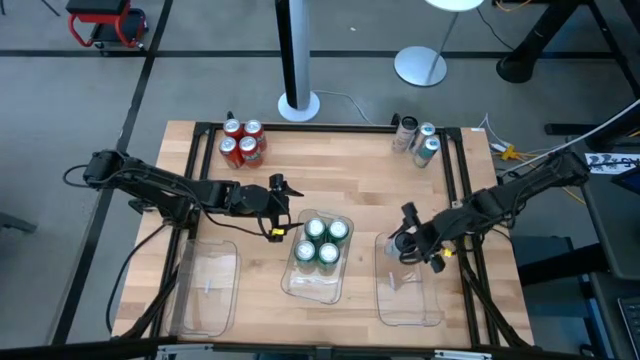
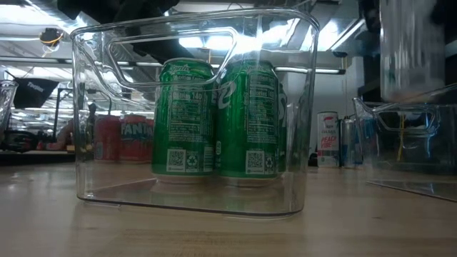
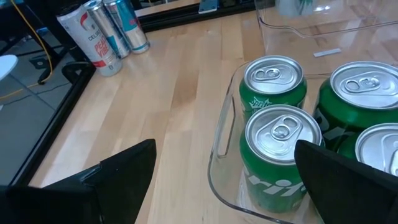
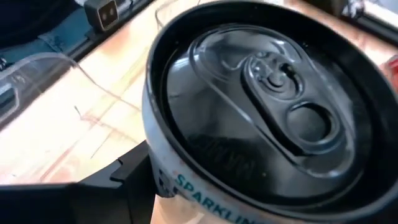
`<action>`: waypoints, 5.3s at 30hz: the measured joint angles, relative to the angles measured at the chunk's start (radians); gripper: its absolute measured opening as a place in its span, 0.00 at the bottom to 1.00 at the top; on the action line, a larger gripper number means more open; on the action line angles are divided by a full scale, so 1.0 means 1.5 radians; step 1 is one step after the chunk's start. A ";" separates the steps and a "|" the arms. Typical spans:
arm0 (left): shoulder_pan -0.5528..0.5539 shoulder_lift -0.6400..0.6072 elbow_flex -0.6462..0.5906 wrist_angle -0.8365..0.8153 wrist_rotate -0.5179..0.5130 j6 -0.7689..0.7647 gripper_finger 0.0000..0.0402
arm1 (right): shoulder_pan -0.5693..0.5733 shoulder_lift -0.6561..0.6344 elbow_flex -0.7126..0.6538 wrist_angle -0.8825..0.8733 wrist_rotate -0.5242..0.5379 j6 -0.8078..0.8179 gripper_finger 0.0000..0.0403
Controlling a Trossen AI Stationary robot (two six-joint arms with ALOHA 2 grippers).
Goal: Sort soda cans
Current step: Put the white-pink soda can into the right transparent bin
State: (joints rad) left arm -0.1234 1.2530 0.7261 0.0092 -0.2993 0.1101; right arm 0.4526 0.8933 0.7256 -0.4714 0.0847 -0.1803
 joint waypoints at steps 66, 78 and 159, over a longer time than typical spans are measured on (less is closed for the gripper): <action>0.000 0.000 0.000 0.004 0.000 0.014 0.92 | -0.032 -0.073 0.016 0.072 0.299 -0.204 0.91; 0.000 0.000 0.000 0.001 0.000 0.014 0.92 | -0.336 -0.069 0.092 0.063 0.281 -0.555 0.91; 0.000 0.003 0.000 -0.001 0.000 -0.001 0.92 | -0.932 0.425 0.310 -0.211 -0.016 -0.525 0.97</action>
State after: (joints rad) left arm -0.1238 1.2575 0.7265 0.0078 -0.2989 0.1081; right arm -0.9451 1.5306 1.1904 -0.7879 0.0604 -0.9681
